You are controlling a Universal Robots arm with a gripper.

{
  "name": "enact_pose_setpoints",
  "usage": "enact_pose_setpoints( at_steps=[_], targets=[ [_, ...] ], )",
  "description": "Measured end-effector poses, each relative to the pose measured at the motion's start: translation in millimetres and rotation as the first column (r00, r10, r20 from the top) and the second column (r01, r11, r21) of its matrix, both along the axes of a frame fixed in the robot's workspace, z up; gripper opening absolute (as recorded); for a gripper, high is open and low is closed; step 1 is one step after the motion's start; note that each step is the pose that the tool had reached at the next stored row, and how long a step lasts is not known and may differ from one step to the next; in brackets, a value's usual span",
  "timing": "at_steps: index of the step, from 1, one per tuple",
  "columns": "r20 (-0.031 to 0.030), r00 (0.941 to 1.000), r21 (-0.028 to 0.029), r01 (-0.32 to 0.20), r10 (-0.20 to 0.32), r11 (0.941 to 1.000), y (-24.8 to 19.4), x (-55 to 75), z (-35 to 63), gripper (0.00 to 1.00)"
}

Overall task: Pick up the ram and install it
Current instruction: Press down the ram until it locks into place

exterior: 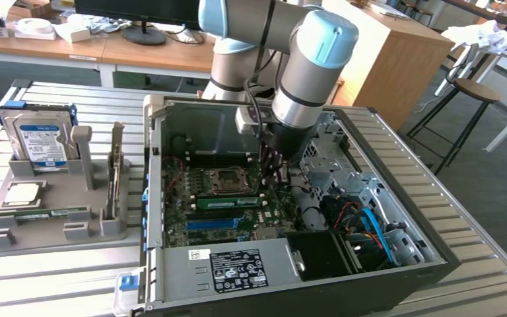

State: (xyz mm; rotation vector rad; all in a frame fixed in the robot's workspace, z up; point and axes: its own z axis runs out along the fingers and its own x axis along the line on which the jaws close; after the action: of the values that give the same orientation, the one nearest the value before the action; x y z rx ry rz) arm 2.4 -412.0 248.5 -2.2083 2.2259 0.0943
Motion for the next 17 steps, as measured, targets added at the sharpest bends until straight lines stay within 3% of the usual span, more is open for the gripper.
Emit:
enact_pose_setpoints(
  at_steps=[17],
  targets=[
    [0.0001, 1.0, -0.0004, 0.0, 0.0, 1.0, -1.6, 0.4, -3.3, 0.1]
  ],
)
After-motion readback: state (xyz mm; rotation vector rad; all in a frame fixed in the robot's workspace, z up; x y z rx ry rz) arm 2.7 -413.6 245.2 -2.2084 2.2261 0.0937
